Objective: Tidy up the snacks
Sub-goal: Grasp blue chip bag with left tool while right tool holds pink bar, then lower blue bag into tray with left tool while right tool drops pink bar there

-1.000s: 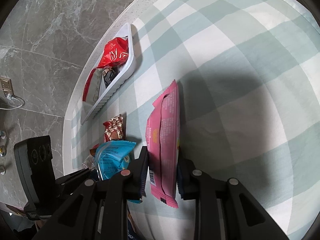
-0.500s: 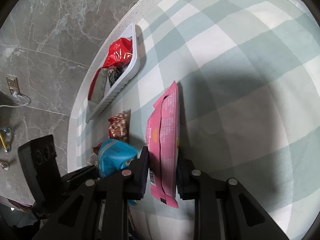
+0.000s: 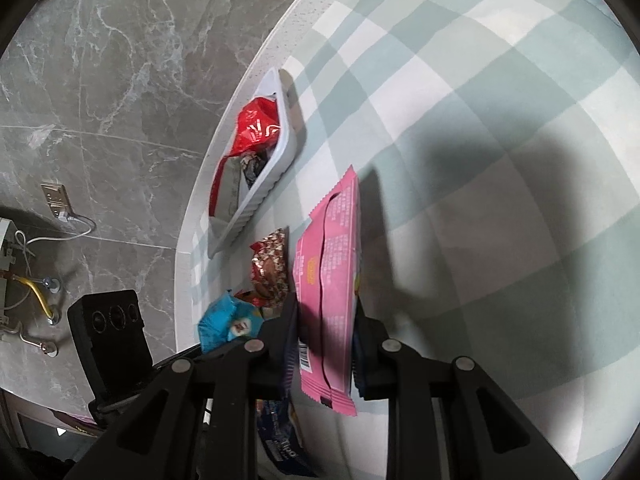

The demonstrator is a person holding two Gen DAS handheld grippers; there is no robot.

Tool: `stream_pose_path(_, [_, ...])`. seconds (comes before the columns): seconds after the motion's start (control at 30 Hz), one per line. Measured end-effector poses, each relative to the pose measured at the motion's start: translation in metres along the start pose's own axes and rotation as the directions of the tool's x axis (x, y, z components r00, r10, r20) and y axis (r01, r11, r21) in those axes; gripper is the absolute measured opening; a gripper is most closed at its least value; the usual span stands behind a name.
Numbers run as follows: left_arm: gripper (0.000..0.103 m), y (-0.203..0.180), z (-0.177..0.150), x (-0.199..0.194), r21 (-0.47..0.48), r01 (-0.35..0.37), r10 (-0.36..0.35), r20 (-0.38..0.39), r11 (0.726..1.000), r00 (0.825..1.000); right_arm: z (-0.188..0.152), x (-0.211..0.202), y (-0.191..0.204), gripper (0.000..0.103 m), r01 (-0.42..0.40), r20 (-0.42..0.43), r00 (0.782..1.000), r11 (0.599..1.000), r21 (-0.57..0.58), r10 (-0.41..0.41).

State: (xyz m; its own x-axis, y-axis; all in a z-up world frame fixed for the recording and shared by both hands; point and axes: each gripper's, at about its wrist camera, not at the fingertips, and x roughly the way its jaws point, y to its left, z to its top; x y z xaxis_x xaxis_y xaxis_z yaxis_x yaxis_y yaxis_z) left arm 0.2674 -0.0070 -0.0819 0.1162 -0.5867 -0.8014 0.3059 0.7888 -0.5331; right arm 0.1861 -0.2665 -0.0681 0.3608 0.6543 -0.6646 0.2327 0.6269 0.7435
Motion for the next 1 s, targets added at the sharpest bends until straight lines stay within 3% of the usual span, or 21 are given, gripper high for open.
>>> stream_pose_path(0.37, [0.031, 0.031, 0.024, -0.051, -0.074, 0.034, -0.027, 0.1, 0.997, 0.995, 0.016, 0.02, 0.043, 0.025, -0.056, -0.043, 0.998, 0.997, -0.062, 0.053])
stream_pose_path(1.0, [0.031, 0.144, 0.095, -0.122, -0.209, -0.032, 0.087, 0.259, 0.977, 0.962, 0.075, 0.1, 0.119, 0.025, -0.102, -0.137, 0.987, 0.988, -0.114, 0.086])
